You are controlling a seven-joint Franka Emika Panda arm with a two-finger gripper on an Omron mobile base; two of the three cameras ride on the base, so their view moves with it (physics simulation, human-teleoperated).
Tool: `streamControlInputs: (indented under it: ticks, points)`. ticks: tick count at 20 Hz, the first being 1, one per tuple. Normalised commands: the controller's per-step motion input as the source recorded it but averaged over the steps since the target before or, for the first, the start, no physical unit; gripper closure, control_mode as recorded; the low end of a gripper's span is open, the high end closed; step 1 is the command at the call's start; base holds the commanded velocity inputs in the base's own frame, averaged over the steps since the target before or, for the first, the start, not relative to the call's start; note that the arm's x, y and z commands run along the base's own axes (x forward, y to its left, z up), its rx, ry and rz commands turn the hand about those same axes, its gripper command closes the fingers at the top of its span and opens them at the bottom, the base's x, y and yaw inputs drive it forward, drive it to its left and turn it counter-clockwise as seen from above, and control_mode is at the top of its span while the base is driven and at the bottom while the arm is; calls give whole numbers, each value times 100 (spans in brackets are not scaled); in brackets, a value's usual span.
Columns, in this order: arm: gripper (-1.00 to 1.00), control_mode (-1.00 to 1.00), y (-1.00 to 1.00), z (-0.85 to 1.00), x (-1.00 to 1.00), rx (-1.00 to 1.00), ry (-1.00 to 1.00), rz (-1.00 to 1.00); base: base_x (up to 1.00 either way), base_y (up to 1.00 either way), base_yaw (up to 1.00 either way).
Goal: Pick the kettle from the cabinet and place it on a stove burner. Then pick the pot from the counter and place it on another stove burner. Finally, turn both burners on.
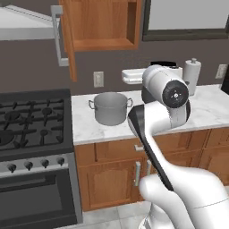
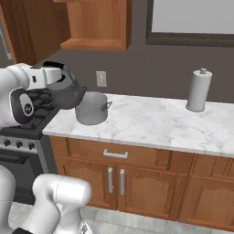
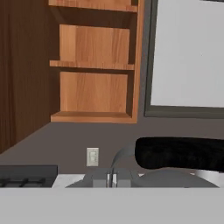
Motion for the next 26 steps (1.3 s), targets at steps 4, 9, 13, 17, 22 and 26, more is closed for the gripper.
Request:
streamControlInputs:
  ticks: [4, 9, 13, 17, 22, 26]
  points:
    - [100, 100, 0, 0, 0, 0, 0, 0, -73, 16, 0]
    - [100, 100, 0, 0, 0, 0, 0, 0, -56, 31, 0]
    - [100, 100, 0, 0, 0, 0, 0, 0, -43, 50, 0]
    - [100, 100, 0, 0, 0, 0, 0, 0, -32, 62, 0]
    - [100, 100, 0, 0, 0, 0, 0, 0, -25, 69, 0]
    - [100, 100, 0, 0, 0, 0, 0, 0, -17, 62, 0]
